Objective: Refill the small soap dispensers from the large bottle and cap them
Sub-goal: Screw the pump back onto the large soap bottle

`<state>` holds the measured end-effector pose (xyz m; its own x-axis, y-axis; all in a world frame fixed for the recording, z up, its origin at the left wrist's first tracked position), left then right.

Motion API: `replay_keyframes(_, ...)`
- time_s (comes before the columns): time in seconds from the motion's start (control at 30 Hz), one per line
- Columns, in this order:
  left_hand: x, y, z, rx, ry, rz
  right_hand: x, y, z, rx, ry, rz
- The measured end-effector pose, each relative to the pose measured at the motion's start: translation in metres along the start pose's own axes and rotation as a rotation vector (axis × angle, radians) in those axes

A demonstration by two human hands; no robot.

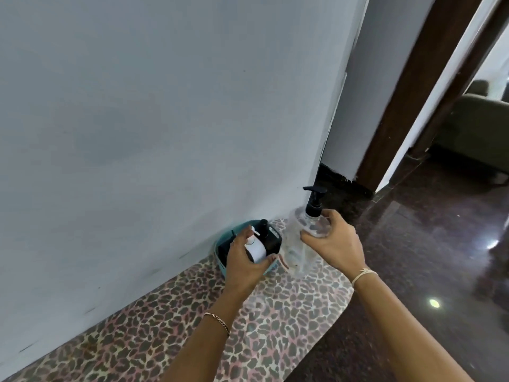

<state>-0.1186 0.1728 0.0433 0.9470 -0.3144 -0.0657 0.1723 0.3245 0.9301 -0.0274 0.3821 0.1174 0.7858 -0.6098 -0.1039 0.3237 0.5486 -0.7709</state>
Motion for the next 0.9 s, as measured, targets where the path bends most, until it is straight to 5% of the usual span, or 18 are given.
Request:
replay_keyframes(0.23,-0.044,-0.034,0.013,-0.123,0.22,0.155,-0.091,0.046,-0.008,-0.107,-0.053,-0.004)
replay_keyframes(0.47,-0.063,-0.058,0.021,-0.271,0.34,0.262,-0.158,0.073,-0.08,-0.171,-0.279,0.02)
replay_keyframes(0.9,-0.061,-0.105,0.018,-0.258,0.372,0.483,-0.175,0.098,-0.142,-0.123,-0.401,-0.01)
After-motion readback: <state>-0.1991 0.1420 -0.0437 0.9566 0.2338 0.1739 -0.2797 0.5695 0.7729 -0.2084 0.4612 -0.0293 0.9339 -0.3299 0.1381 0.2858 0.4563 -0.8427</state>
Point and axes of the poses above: each hand's wrist, its own x-axis away from the middle knuckle, its own z-axis out of the back of the hand, y = z × x, the point moved 10 cm from there along -x, towards the middle knuckle, and after that the axes turned 4 degrees about -x, right-handed, at the moved point
